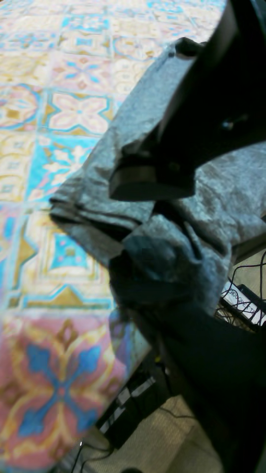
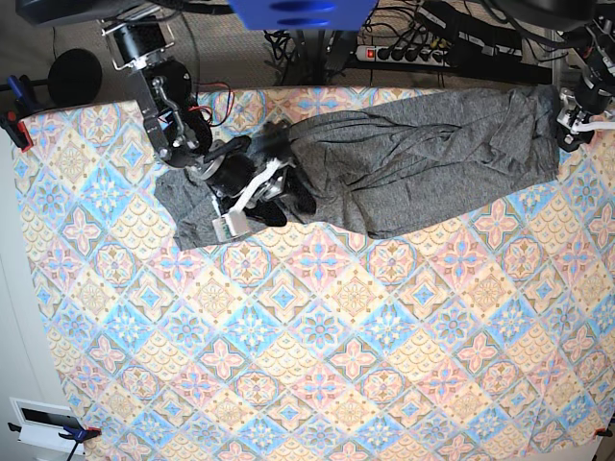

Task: Layout the t-shirt on the table in an organized manner, then fold the t-shirt properly
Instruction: 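Grasp the middle of the strip with the right gripper and tuck it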

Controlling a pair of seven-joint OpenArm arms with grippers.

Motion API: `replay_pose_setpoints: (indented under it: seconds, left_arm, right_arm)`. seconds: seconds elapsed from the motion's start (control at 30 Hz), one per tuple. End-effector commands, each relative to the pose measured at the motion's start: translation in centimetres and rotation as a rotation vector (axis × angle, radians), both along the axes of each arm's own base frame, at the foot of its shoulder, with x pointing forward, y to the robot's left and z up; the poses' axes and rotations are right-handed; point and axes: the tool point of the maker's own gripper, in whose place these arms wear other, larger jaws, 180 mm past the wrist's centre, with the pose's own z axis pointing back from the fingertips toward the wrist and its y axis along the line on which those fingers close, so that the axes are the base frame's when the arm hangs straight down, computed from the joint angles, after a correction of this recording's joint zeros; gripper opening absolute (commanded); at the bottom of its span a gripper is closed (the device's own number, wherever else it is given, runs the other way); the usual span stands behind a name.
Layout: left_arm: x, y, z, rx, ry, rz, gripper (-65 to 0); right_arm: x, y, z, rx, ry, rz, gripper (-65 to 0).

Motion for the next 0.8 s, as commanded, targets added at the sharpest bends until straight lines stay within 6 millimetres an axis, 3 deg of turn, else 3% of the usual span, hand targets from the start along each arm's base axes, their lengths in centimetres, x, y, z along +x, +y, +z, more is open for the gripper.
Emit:
replay_pose_setpoints:
  seconds: [0.0, 0.07, 0.2, 0.37, 0.5, 0.63, 0.77]
  left_arm:
    - [0.7, 0.8, 1.3, 0.039, -0.03, -0.009, -32.9]
    - [0.7, 0.8, 1.3, 0.039, -0.03, -0.009, -32.9]
    - [0.7, 0.8, 1.3, 0.039, -0.03, -0.009, -32.9]
    - [0.5, 1.0, 1.2, 0.04, -0.027, -0.002, -32.9]
    - [0.5, 0.9, 1.2, 0.037, -0.026, -0.003, -32.9]
    - [0.3, 1.0, 1.2, 0.038, -0.024, 0.001, -32.9]
    - [0.3, 1.0, 1.1, 0.037, -0.023, 0.0, -32.9]
  right_arm:
    - [0.4, 0.2, 0.3, -0.044, -0.036, 0.003, -27.1]
    - [-0.3, 2.9, -0.4, -0.132, -0.07, 0.053, -27.1]
    - [-0.2, 7.8, 0.0, -0.273, -0.192, 0.183, -27.1]
    - [0.0, 12.7, -0.4, -0.295, -0.194, 0.232, -27.1]
    - [0.1, 13.6, -2.1, -0.314, -0.152, 0.244, -27.1]
    - [0.7, 15.3, -2.1, -0.297, -0.138, 0.248, -27.1]
    - [1.7, 15.2, -2.2, -0.312, -0.14, 0.246, -27.1]
